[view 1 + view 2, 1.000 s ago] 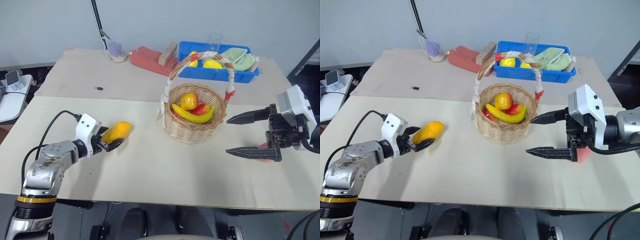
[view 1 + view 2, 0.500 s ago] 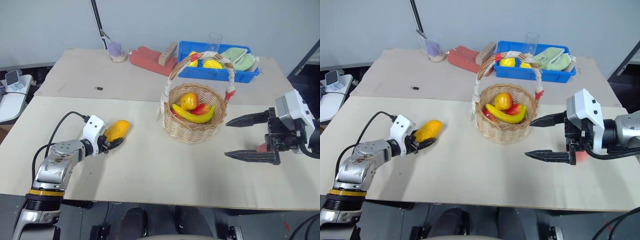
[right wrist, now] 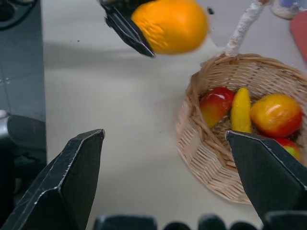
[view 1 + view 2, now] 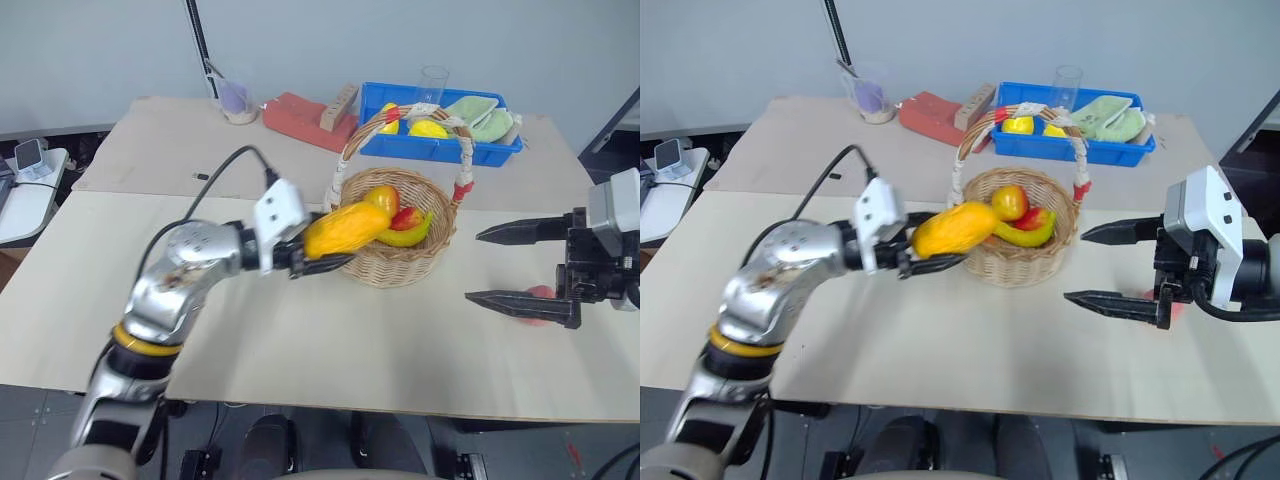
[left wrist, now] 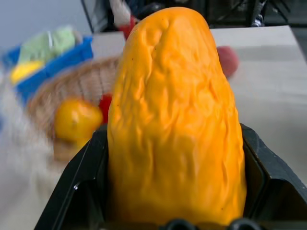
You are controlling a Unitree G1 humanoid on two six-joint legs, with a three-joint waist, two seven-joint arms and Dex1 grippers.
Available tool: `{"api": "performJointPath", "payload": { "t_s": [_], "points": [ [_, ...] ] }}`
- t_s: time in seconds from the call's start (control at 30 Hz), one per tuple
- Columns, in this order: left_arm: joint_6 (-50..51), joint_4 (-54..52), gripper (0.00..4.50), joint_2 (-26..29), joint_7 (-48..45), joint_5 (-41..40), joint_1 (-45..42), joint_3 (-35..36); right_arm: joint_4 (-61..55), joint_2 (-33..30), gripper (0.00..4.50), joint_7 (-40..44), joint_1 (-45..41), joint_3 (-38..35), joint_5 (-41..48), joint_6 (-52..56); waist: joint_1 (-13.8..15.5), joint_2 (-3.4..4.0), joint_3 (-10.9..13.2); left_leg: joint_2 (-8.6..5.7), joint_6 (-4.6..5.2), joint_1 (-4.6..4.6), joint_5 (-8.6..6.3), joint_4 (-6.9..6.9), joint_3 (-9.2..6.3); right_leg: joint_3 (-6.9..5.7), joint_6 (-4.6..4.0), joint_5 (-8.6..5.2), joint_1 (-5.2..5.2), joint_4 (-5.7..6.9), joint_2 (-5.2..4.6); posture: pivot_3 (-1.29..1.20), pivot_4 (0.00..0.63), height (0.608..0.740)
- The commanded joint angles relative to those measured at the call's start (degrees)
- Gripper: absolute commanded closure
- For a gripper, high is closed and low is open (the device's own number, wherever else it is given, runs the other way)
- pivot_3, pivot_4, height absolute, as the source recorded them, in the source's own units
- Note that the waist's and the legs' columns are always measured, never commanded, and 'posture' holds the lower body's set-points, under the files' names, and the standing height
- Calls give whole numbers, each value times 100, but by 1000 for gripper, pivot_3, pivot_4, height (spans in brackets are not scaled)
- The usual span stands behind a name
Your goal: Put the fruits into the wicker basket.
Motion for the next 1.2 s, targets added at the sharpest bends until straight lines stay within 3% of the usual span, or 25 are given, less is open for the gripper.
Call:
{"api": "performJointPath", "payload": {
  "t_s": [0.03,0.23,0.3,0.37,0.53,0.73,0.97,1.2],
  "points": [
    [-684,762,1901,-472,282,573,-470,-322,-257,69,0,-270,-26,-304,247,122,-23,-1,1,-1,2,-1,-1,0,-1,1,1,0,0,-1,0,0,150,692],
    [-1646,2100,1901,-1125,641,1255,-1129,-463,-544,165,0,-656,183,-641,453,373,-30,-4,2,-10,6,-5,-3,0,-8,8,9,0,-2,-1,-4,0,150,692],
    [-1787,2285,836,-1258,628,1263,-1217,-418,-595,176,0,-755,286,-787,467,431,-28,-3,2,-10,8,-4,-4,-1,-8,10,12,-1,-3,-2,-5,0,150,692],
    [-1829,2333,49,-1339,539,1199,-1244,-396,-660,202,0,-841,407,-937,481,498,-22,-4,2,-10,8,-6,-4,0,-10,9,14,-1,-4,-1,-6,0,150,692],
    [-1759,2105,49,-1313,245,1034,-1123,-352,-659,275,0,-969,703,-1193,298,434,-23,-4,2,-12,9,-7,-4,1,-10,10,18,0,-5,-1,-8,0,150,692],
    [-1234,1071,49,-862,-758,398,-784,-384,-413,542,0,-1214,1433,-1452,-545,232,-29,-1,1,-10,8,-7,-4,0,-9,10,21,-2,-6,2,-7,0,150,692],
    [-879,116,49,-98,-1899,-139,-464,-527,200,773,0,-1901,2192,-976,-1966,-86,-22,6,-3,-14,8,-2,-4,0,-6,15,26,-6,-6,4,-7,0,150,692],
    [-839,-25,49,106,-2263,-308,-392,-463,1203,1069,0,-2132,1879,-347,-2428,-408,-37,9,-5,-23,10,0,-3,0,-7,23,31,-9,-4,4,-6,0,150,692]
  ]
}}
